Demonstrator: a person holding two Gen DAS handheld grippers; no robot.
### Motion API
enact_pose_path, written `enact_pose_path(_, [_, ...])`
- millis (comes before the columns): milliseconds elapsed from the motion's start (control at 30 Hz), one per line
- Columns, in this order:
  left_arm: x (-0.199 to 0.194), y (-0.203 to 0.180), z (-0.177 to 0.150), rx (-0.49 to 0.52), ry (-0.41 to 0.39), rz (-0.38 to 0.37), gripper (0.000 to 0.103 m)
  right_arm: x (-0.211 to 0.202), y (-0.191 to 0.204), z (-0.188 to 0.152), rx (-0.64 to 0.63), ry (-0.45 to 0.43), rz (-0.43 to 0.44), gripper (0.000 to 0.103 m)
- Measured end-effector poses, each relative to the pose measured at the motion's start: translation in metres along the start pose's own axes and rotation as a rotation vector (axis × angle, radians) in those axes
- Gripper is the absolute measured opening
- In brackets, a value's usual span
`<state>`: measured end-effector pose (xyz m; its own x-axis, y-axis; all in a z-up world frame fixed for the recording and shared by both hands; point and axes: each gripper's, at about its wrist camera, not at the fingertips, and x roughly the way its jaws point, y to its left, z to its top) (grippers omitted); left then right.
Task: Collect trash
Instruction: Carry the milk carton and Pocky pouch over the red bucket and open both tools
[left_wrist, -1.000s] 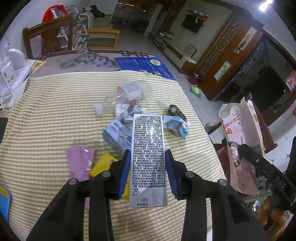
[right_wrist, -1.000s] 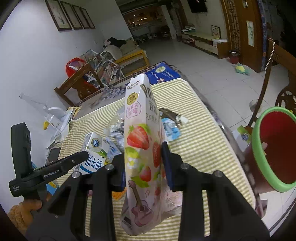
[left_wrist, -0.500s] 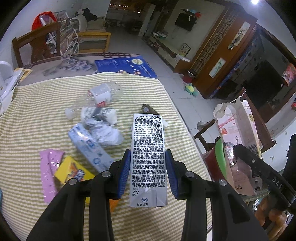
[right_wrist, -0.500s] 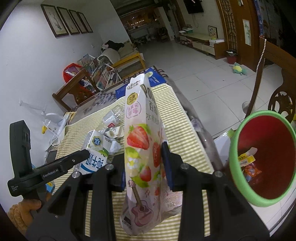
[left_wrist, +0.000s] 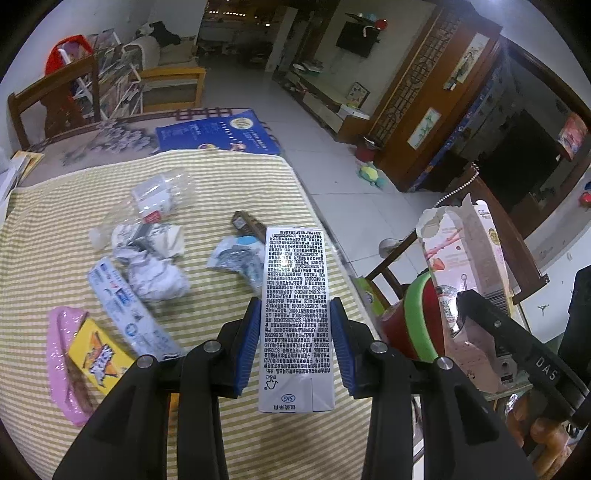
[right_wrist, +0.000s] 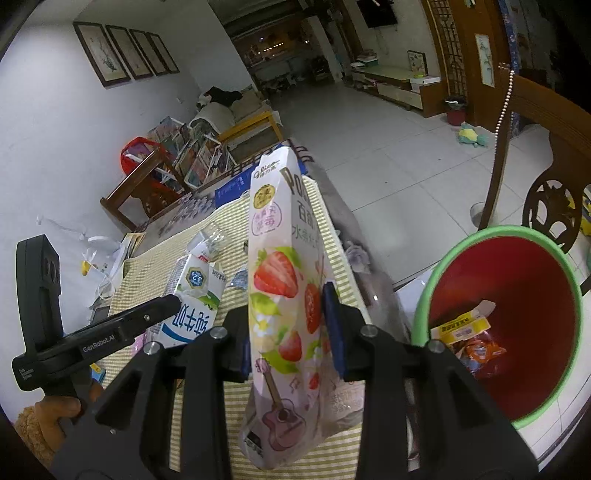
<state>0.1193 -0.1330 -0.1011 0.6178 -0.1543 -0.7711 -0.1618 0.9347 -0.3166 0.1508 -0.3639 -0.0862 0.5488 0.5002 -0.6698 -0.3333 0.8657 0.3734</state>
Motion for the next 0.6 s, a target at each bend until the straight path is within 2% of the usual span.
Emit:
enact_pose_path(400, [0.016,-0.057,0.008,0.07,0.009,-0.029,0.035,-0.021,-0.048,0.004,0.067,-0.042,-0.026,0.031])
enact_pose_path(600, [0.024,-0.088,0.011,0.107,0.011,-0.056,0.035,-0.04,-0.079,0.005,0.11,-0.076,-0.066,0.032])
